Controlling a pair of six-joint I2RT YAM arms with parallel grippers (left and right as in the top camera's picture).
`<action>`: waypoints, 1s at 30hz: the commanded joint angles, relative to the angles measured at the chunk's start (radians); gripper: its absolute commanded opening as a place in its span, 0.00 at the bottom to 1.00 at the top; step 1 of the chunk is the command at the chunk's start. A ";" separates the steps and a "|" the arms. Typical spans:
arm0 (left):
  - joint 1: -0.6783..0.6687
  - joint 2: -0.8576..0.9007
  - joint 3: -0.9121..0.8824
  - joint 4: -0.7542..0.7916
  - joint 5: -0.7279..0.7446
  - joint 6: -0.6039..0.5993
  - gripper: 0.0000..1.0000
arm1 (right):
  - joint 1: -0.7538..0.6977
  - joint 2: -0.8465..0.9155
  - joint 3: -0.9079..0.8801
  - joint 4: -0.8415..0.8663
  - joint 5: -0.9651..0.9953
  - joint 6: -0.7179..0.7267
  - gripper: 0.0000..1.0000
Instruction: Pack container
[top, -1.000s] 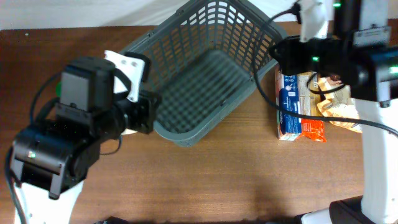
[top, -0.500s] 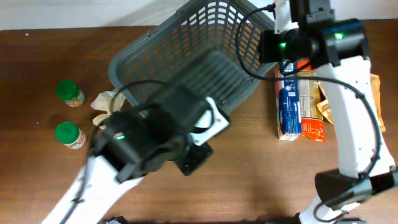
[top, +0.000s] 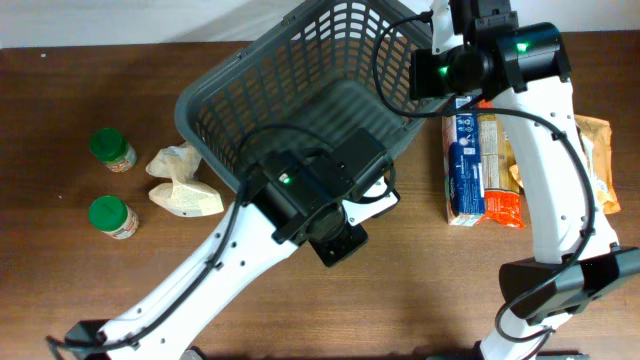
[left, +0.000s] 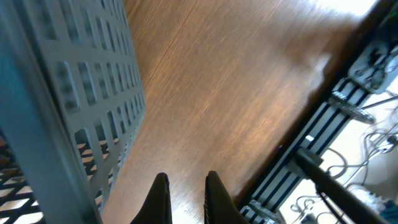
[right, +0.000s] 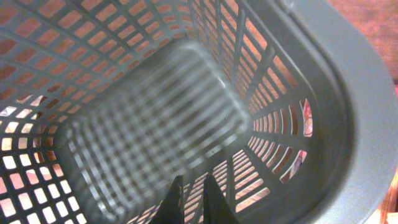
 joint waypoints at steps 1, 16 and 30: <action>-0.002 0.029 0.005 -0.004 -0.056 0.026 0.02 | 0.004 0.008 0.004 -0.012 0.018 0.008 0.04; 0.126 0.039 0.005 -0.003 -0.102 0.025 0.02 | 0.005 0.008 -0.090 -0.069 0.060 0.009 0.04; 0.333 0.039 0.005 0.024 -0.102 0.010 0.02 | 0.006 0.006 -0.090 -0.201 0.057 0.008 0.04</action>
